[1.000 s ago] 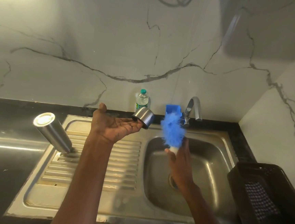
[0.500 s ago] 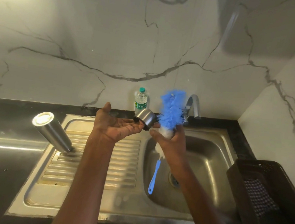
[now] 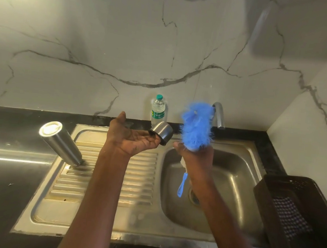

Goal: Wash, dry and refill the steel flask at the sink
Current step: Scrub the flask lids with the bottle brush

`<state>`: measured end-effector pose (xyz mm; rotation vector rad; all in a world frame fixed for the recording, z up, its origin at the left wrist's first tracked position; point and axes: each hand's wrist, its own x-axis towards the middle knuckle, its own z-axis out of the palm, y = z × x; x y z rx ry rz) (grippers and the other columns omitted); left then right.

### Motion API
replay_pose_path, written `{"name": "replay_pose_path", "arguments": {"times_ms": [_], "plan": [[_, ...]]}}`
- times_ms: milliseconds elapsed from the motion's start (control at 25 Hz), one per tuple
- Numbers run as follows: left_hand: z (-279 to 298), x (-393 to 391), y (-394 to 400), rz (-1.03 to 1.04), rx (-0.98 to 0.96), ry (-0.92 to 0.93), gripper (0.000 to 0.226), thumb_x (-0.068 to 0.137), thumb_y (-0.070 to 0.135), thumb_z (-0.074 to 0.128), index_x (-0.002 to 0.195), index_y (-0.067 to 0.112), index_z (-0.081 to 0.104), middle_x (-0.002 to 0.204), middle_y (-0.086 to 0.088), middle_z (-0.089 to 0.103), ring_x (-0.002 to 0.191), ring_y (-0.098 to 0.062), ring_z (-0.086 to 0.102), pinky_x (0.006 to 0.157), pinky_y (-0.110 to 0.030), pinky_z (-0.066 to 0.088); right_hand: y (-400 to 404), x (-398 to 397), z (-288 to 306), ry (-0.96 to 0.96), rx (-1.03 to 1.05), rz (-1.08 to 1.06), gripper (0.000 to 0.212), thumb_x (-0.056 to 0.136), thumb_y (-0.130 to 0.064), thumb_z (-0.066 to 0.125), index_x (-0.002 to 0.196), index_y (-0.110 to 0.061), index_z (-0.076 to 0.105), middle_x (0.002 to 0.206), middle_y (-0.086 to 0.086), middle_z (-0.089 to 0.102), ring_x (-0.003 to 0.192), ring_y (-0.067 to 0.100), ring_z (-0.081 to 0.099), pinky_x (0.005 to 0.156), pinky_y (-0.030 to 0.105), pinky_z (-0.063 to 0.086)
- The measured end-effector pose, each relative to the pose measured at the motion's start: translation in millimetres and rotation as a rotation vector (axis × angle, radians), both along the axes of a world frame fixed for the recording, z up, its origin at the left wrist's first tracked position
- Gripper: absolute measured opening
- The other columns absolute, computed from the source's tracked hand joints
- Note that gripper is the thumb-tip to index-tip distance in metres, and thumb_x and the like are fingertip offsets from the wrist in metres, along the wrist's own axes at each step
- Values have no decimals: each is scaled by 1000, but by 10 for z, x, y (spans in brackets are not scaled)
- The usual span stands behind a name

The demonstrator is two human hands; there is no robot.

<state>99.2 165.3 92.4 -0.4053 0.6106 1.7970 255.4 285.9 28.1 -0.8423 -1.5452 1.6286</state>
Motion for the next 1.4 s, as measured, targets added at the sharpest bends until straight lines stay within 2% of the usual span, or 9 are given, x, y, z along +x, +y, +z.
{"name": "replay_pose_path", "arguments": {"times_ms": [120, 200, 440, 560, 800, 960, 1080, 1280, 1400], "plan": [[-13, 2, 4, -4, -14, 19, 97, 95, 65, 55, 123, -26, 39, 128, -49, 53, 114, -60, 57, 91, -63, 48, 68, 39, -15, 9, -74, -13, 25, 78, 0, 85, 94, 6, 67, 70, 13, 66, 60, 21, 58, 51, 27, 49], [-27, 1, 15, -10, -18, 33, 96, 95, 64, 56, 125, -26, 40, 130, -48, 53, 118, -59, 57, 92, -63, 48, 94, 46, -37, -27, -73, -21, 23, 80, -3, 85, 97, -1, 69, 71, 8, 68, 59, 19, 60, 52, 29, 51], [-156, -7, 72, -1, -88, 191, 90, 93, 63, 61, 139, -12, 43, 133, -35, 62, 123, -49, 64, 103, -56, 51, 169, 105, -245, -309, 113, -267, 50, 76, -31, 85, 122, -28, 66, 105, -8, 76, 91, 20, 75, 86, 44, 61], [-192, 31, 110, 19, -147, 281, 83, 92, 61, 64, 140, -5, 48, 134, -31, 63, 121, -45, 67, 101, -53, 55, 251, 206, -231, -429, 193, -264, 51, 82, -24, 80, 131, -23, 65, 119, 0, 74, 109, 25, 69, 95, 38, 54], [-238, 109, 189, 19, -261, 540, 81, 93, 67, 60, 140, 1, 56, 131, -24, 70, 121, -39, 69, 110, -52, 50, 281, 282, -212, -432, 275, -190, 45, 83, -29, 85, 124, -23, 69, 109, -8, 74, 100, 13, 68, 84, 26, 47], [-265, 217, 243, 67, -324, 751, 77, 100, 73, 41, 127, 4, 62, 111, -12, 78, 97, -29, 77, 84, -44, 63, 200, 244, -174, -348, 327, 57, 40, 89, -26, 81, 125, -29, 64, 98, -23, 66, 89, -20, 61, 70, 0, 41], [-271, 251, 266, 65, -253, 759, 82, 99, 75, 35, 124, 2, 61, 114, -15, 76, 94, -32, 77, 68, -41, 63, 140, 210, -284, -399, 435, 208, 39, 93, -29, 77, 129, -33, 62, 107, -29, 63, 98, -24, 56, 78, -1, 38], [-312, 154, 262, 147, -269, 770, 84, 99, 77, 34, 128, 3, 62, 108, -15, 76, 93, -28, 76, 75, -37, 60, 186, 307, -414, -388, 328, 149, 41, 93, -21, 75, 131, -31, 62, 108, -26, 65, 102, -10, 62, 74, 5, 41], [-326, 193, 295, 143, -278, 838, 82, 99, 76, 30, 123, 6, 64, 103, -12, 77, 90, -27, 75, 79, -39, 60, 200, 224, -357, -334, 402, 180, 37, 95, -18, 72, 131, -24, 63, 117, -19, 68, 106, -8, 62, 85, 7, 45]]}}
